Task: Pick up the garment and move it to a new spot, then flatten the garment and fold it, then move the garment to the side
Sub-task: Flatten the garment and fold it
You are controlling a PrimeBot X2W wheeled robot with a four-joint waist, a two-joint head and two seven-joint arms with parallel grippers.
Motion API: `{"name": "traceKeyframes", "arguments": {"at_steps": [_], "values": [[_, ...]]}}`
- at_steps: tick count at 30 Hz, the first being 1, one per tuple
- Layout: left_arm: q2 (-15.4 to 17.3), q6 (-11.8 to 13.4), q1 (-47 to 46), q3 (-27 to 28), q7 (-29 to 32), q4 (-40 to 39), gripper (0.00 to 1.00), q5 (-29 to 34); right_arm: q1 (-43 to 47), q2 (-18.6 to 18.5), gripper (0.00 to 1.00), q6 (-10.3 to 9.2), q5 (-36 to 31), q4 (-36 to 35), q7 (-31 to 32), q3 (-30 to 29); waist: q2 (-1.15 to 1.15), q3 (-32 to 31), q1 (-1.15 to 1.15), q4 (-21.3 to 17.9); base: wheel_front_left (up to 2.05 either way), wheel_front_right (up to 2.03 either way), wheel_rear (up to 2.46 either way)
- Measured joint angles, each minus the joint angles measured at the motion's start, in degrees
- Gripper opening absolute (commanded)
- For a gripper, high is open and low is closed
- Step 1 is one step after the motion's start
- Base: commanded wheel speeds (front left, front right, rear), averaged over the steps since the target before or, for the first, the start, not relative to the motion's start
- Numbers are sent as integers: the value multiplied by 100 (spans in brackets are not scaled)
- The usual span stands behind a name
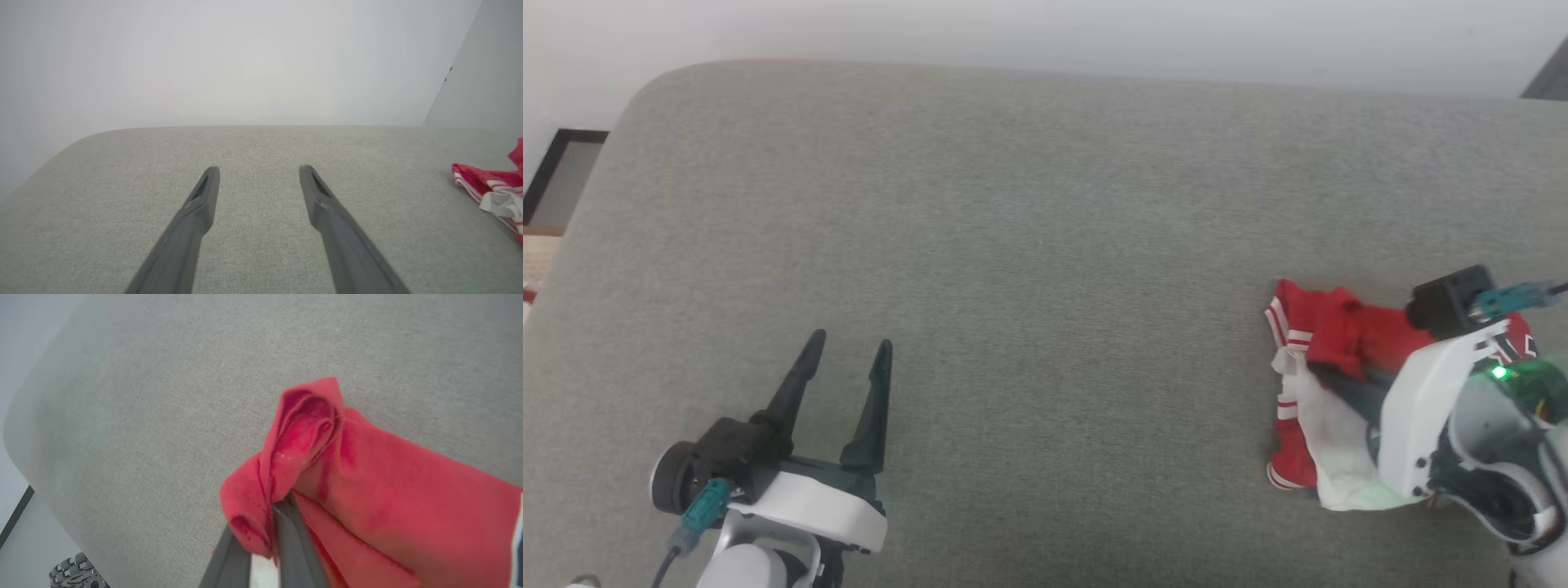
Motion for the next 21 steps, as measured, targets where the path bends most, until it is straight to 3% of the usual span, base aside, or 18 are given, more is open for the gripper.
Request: {"name": "traceKeyframes", "arguments": {"at_steps": [14,15,16,17,18,21], "values": [[20,0,-17,35,0,149,100,-46,-277,41,0,0,-111,1021,-606,664,0,14,0,100,0,0,0],[33,0,-17,66,0,153,100,-48,-304,43,11,0,-107,1053,-679,694,0,8,0,77,0,0,0],[42,0,-15,88,0,154,100,-54,-340,35,39,0,-102,1070,-753,739,0,-3,0,49,0,0,0],[51,-1,-13,115,0,157,100,-54,-366,26,75,0,-99,1072,-822,779,0,-16,0,19,0,0,0],[59,0,-8,142,0,163,100,-56,-388,18,100,0,-58,1088,-890,792,0,-30,0,-17,0,0,0],[86,0,10,197,0,194,100,-73,-436,-92,100,0,78,1076,-1100,857,0,-85,0,-132,0,0,0]]}}
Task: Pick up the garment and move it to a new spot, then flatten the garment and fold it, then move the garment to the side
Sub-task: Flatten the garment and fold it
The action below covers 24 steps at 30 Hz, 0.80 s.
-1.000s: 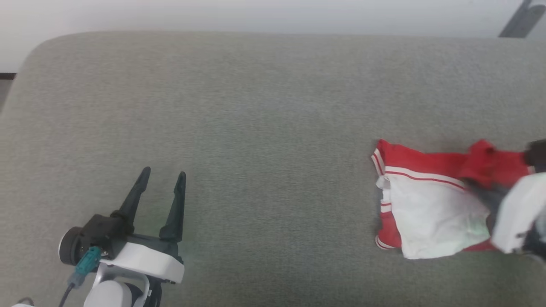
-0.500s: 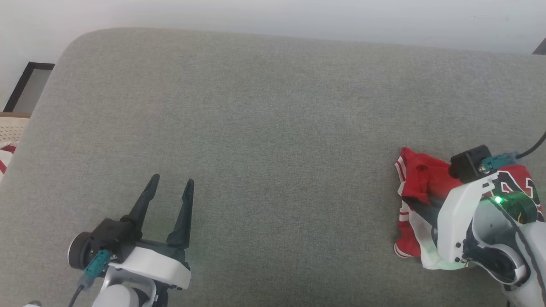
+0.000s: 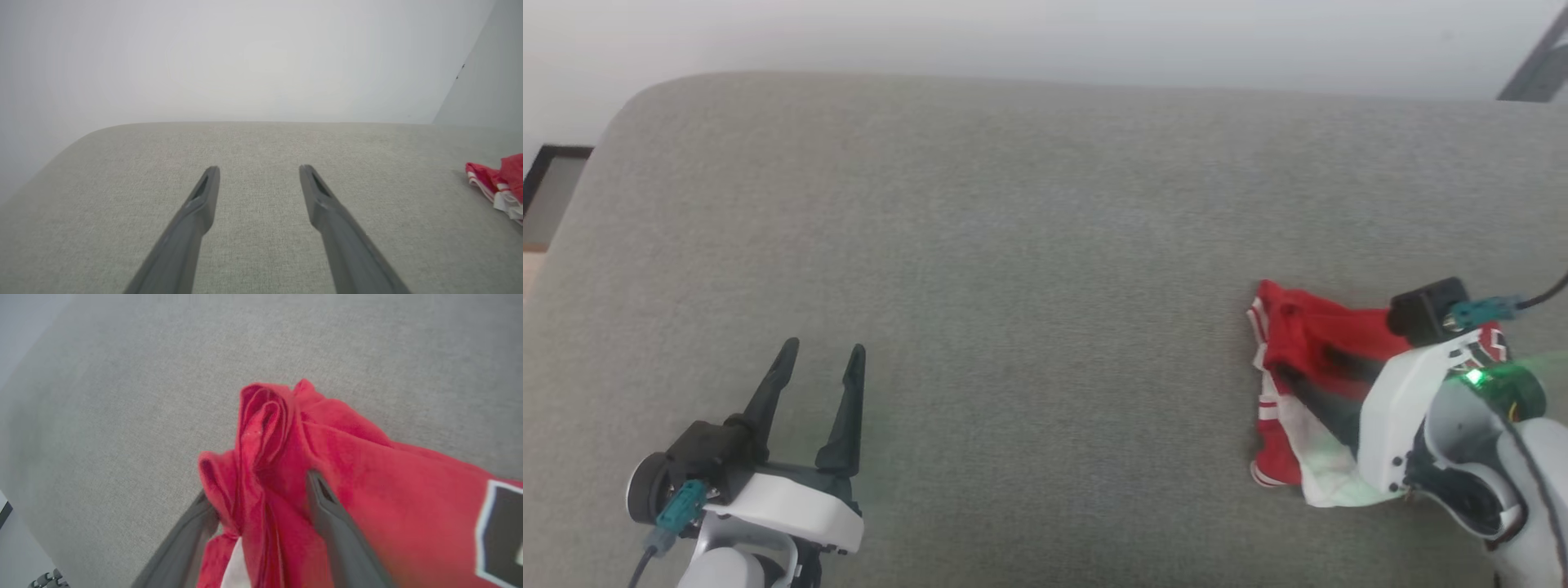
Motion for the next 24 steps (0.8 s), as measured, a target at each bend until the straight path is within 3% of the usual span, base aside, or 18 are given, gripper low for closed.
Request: {"name": "traceKeyframes", "arguments": {"at_steps": [10,18,24], "values": [[9,-1,93,-31,0,224,100,-230,-65,-396,100,0,323,354,-1467,-12,0,-257,0,-436,0,0,0],[27,0,213,-45,0,450,100,-408,-60,-419,100,0,300,1195,-3090,69,0,-497,0,-749,0,0,0],[32,0,389,27,0,467,100,-448,-10,-375,100,0,137,1571,-3846,-58,0,-696,0,-877,0,0,0]]}}
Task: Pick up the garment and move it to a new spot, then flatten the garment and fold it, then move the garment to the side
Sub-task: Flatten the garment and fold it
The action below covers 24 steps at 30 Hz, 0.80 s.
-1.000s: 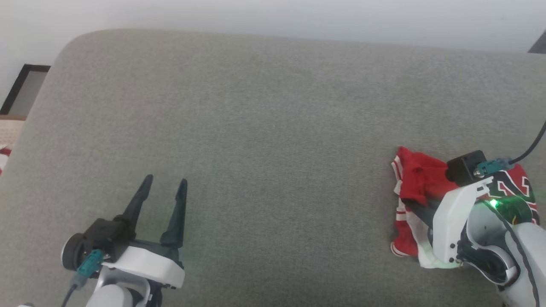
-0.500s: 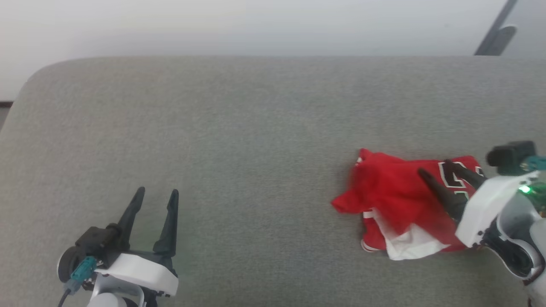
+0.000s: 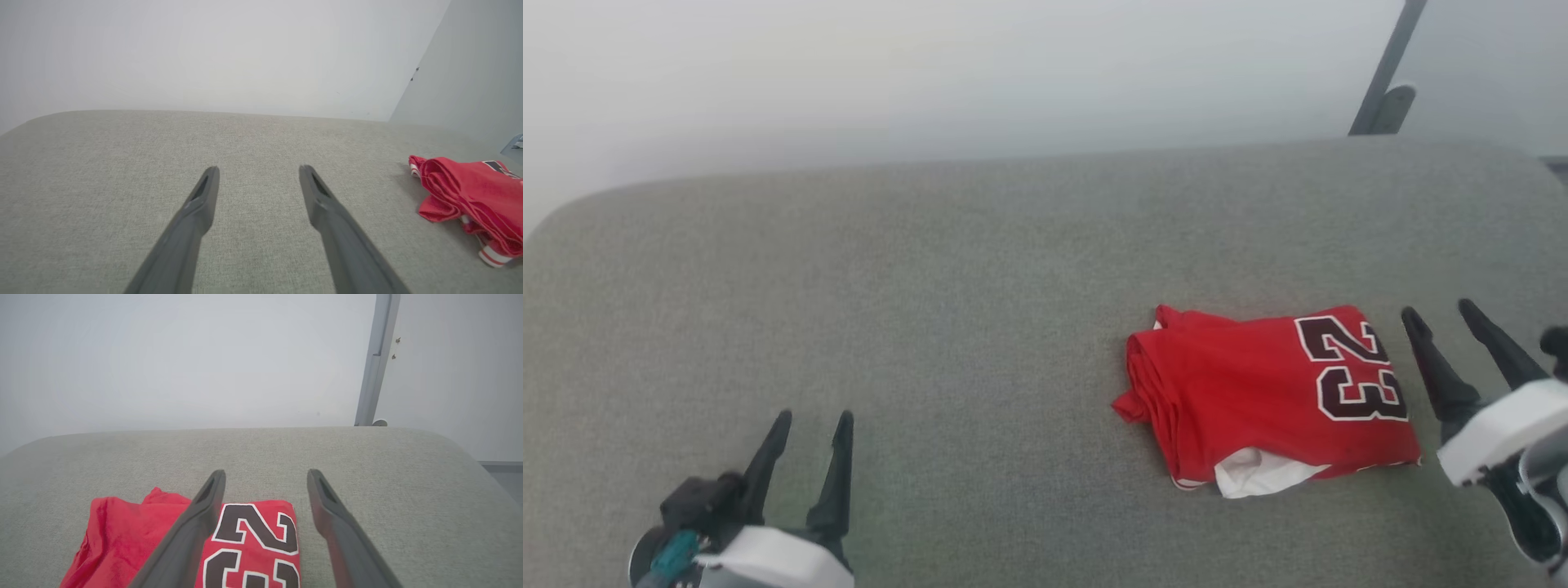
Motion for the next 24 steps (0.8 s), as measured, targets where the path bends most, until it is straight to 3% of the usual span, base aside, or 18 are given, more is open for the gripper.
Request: {"name": "traceKeyframes", "arguments": {"at_steps": [5,17,24], "values": [[-34,0,310,125,0,-142,100,-2,442,66,100,0,-214,-165,-154,-408,0,-204,0,-40,0,0,0],[-213,0,1086,370,0,-794,100,133,1989,582,100,0,-1338,-1704,-164,-2030,0,-292,0,111,0,0,0],[-313,0,1244,392,0,-923,100,220,2453,870,100,0,-1616,-2083,-163,-2331,0,-305,0,182,0,0,0]]}}
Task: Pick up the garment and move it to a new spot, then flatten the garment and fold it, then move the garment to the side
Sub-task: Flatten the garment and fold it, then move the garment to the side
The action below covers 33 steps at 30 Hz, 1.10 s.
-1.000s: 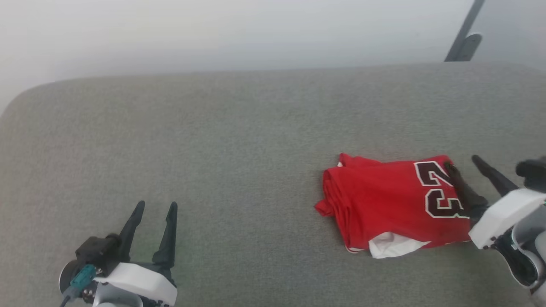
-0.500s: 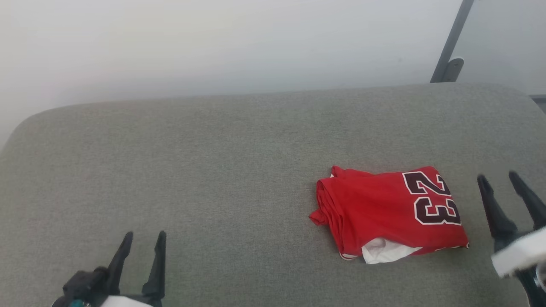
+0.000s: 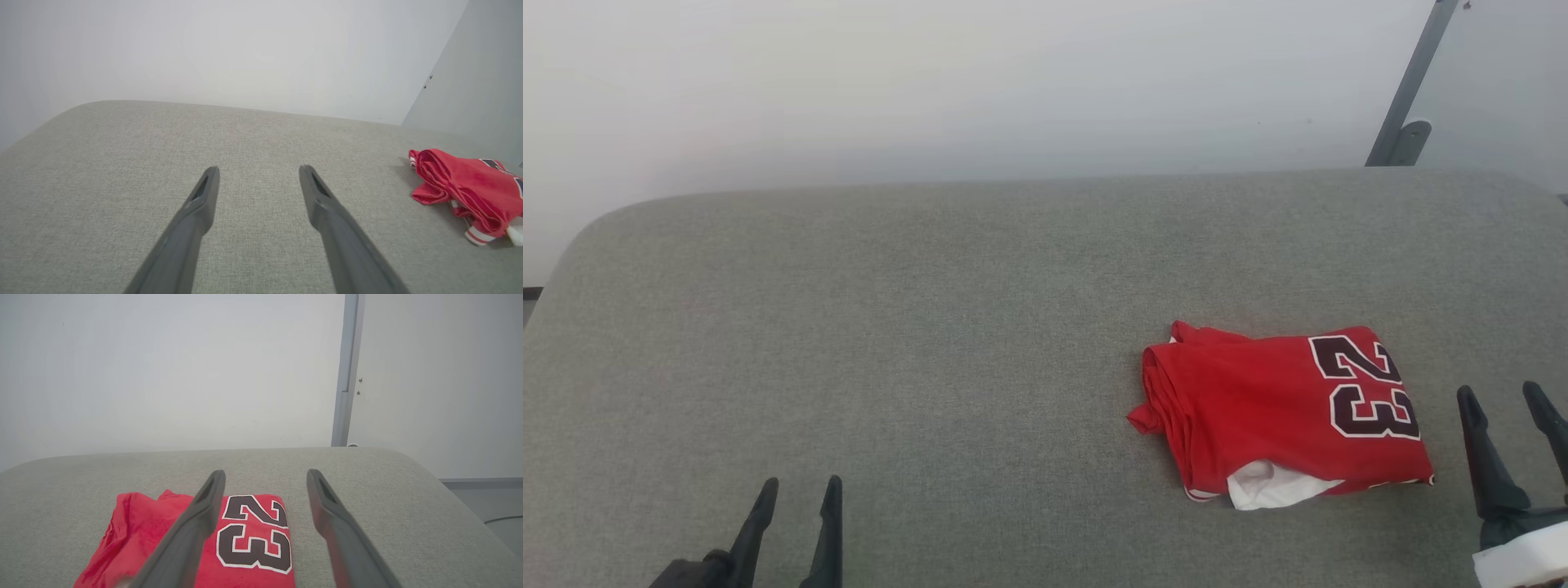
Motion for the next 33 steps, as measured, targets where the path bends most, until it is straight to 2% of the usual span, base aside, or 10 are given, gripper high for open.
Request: {"name": "traceKeyframes", "arguments": {"at_steps": [10,13,17,25,29,33], "values": [[18,0,-15,-15,0,-9,100,1,-35,32,100,0,5,13,3,96,0,-5,0,7,0,0,0],[21,0,-33,-12,0,-21,100,2,-181,8,100,0,143,97,218,199,0,48,0,-3,0,0,0],[25,0,-283,-58,0,-42,100,10,-749,-278,100,0,260,348,876,374,0,246,0,-22,0,0,0],[102,0,-1088,-353,0,15,100,42,-2069,-1159,100,0,598,888,2639,1027,0,876,0,9,0,0,0],[112,-1,-1428,-487,0,90,100,40,-2412,-1422,100,1,1066,1145,3734,1298,0,1207,0,46,0,0,0],[112,0,-1686,-572,0,151,100,-1,-2792,-1490,100,0,1461,1314,4550,1560,0,1514,0,69,0,0,0]]}}
